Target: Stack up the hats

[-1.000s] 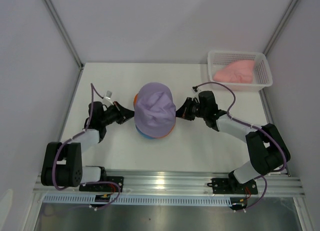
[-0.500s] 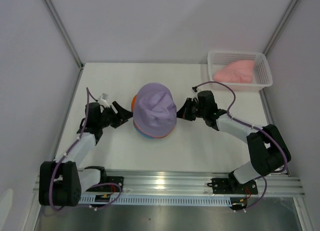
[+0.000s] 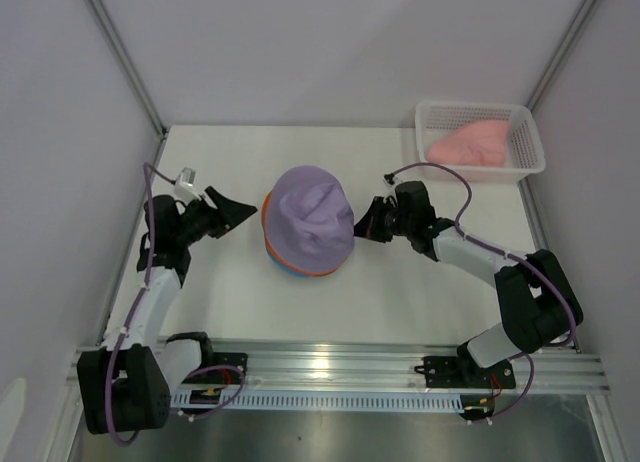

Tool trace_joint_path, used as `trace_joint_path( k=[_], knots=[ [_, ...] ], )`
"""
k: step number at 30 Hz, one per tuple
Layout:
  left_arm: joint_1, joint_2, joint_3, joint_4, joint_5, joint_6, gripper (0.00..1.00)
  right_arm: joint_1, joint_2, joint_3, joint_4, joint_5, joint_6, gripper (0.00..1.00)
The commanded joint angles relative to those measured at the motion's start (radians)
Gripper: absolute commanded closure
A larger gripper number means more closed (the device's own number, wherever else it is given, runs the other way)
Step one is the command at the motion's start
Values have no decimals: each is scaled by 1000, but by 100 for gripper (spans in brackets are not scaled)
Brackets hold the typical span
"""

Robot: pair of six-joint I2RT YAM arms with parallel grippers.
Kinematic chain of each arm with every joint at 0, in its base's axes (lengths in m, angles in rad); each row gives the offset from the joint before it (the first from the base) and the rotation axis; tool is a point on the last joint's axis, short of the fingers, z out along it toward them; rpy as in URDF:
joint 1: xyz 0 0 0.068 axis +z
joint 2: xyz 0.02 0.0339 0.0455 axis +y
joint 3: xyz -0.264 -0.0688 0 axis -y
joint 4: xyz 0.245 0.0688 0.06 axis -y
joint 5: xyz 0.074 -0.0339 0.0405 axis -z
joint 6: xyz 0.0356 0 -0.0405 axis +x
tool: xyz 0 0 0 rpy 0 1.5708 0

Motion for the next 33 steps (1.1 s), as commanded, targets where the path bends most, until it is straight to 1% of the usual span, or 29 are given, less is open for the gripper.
trace_joint_path(
  k=[1,2,5,8,11,15,20,23,25,26,27,28,29,30,32,33],
  knots=[
    [5,52,-35,231,169,-60,37,9,-18,33,-28,10,-27,100],
    [5,66,-40,306,189,-85,38,8,-18,36,-28,8,-25,100],
    [-5,112,-61,412,229,-120,40,8,-15,43,-31,6,-25,100],
    [-26,159,-58,429,224,-122,41,8,-11,50,-32,6,-25,100],
    [-54,210,-64,513,241,-158,42,9,-11,58,-42,6,-28,100],
    [-83,250,-53,524,240,-160,43,9,-14,60,-46,11,-30,100],
    [-86,274,-56,488,208,-126,43,9,-14,63,-45,8,-27,100],
    [-86,285,-56,510,210,-138,43,9,-17,63,-46,10,-28,100],
    [-87,296,-60,544,238,-160,51,9,-17,64,-48,10,-30,100],
    [-92,302,-66,587,247,-184,55,9,-17,63,-48,8,-30,100],
    [-95,311,-66,604,255,-192,63,9,-15,63,-46,7,-28,100],
    [-95,314,-67,615,260,-197,67,9,-12,63,-46,8,-28,100],
    [-127,319,-63,615,263,-192,70,9,-12,63,-45,7,-27,100],
    [-135,328,-61,610,266,-188,76,9,-12,63,-43,6,-27,100],
    [-155,340,-50,595,269,-174,81,9,-11,61,-43,8,-27,100],
    [-158,351,-50,592,270,-171,92,9,-11,61,-43,10,-28,100]
  ],
)
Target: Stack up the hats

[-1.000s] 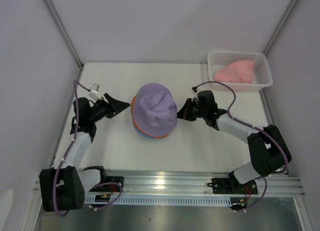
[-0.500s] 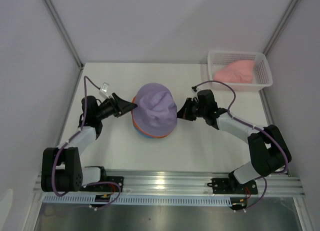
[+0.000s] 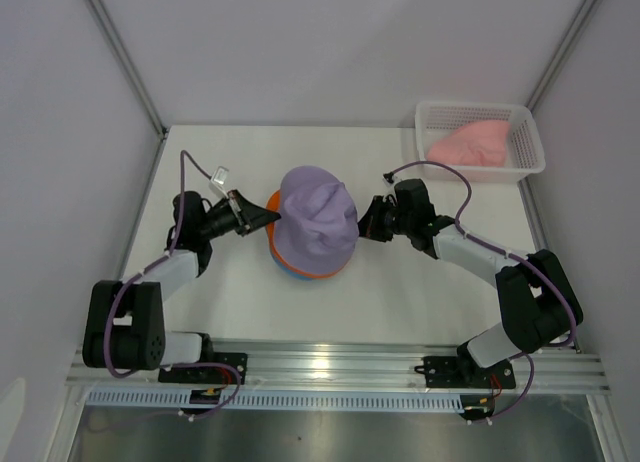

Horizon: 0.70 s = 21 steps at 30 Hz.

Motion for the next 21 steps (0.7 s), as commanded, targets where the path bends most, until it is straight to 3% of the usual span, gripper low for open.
trace_joint_path(
  k=[1,5,9,12,21],
  knots=[
    [-31,22,9,65,42,9,99,9,-11,35,0,11,-19,100],
    [-31,-4,-3,-10,-68,41,99,10,-22,36,-15,29,-25,100],
    [-31,-79,7,-296,-281,107,99,9,-25,47,-70,60,-28,100],
    [-31,-125,6,-395,-404,135,99,9,-16,61,-95,83,-24,100],
    [-37,-36,23,-561,-527,132,99,10,23,79,-141,72,-16,100]
  ],
)
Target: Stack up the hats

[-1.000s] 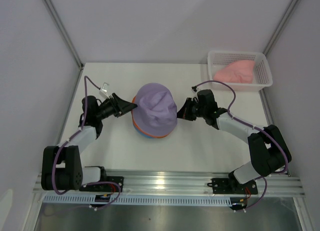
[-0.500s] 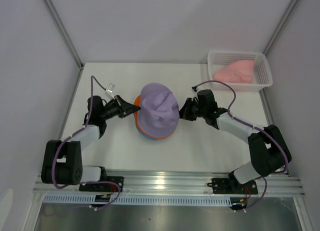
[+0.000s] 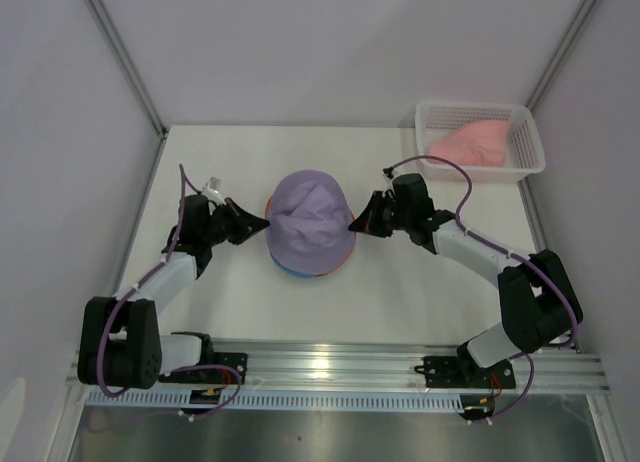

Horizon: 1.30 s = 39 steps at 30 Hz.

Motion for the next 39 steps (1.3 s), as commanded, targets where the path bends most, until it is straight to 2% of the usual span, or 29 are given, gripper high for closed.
trace_joint_path(
  k=[1,9,16,19,20,22,23,24,25,26,27,28,29,32,34,39],
  knots=[
    [-5,66,8,-174,-159,48,99,5,24,25,-72,30,-16,100],
    [-62,100,5,-213,-191,65,99,9,76,9,-81,18,-27,100],
    [-64,10,6,-225,-147,107,99,12,89,17,-107,7,-43,100],
    [-64,-56,52,-295,-139,147,96,12,35,43,-139,18,-62,78],
    [-64,-93,66,-317,-141,154,89,12,18,55,-170,21,-77,62],
    [-64,-128,126,-363,-147,183,78,11,-29,118,-219,42,-100,48],
    [-64,-148,146,-419,-156,194,69,8,-45,146,-249,56,-127,40],
    [-64,-184,203,-447,-177,220,64,-3,-58,176,-313,84,-141,36],
    [-64,-204,228,-476,-191,231,46,-15,-86,240,-343,96,-154,27],
    [-62,-219,251,-531,-202,246,34,-29,-97,273,-396,102,-164,24],
    [-62,-247,303,-562,-231,277,27,-47,-107,302,-421,102,-184,22],
    [-62,-259,355,-593,-243,291,7,-90,-126,363,-440,105,-192,19],
    [-61,-264,382,-646,-256,306,1,-116,-134,394,-476,105,-200,18],
    [-56,-287,506,-715,-297,354,1,-240,-147,509,-518,130,-269,13],
    [-56,-299,593,-772,-335,384,0,-306,-138,558,-523,215,-331,7],
    [-56,-325,699,-815,-360,452,0,-552,22,695,-443,311,-398,2]
  ],
)
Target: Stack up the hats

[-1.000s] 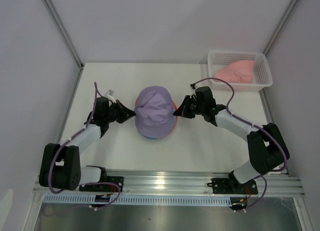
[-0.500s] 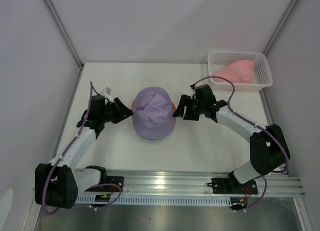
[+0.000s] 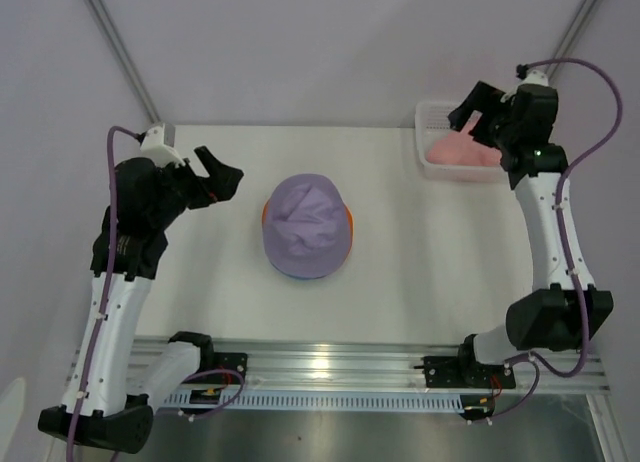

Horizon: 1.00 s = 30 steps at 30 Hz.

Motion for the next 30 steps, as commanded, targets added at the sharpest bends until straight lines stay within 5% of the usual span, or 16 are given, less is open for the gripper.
trace_joint_path(
  k=[1,6,13,24,27,30],
  knots=[
    [3,-20,69,-70,-35,83,0,-131,151,74,30,92,-77,2],
    [3,-36,67,-24,-34,111,0,-257,466,241,93,26,-78,2],
    [3,43,81,11,-54,121,1,-263,801,529,101,52,-209,5],
    [3,213,119,30,-34,97,0,-270,996,634,-3,147,-273,12],
    [3,233,124,34,-29,88,0,-270,1015,638,-3,146,-284,22],
    [3,241,130,31,-23,85,1,-270,1016,635,4,147,-278,53]
  ],
)
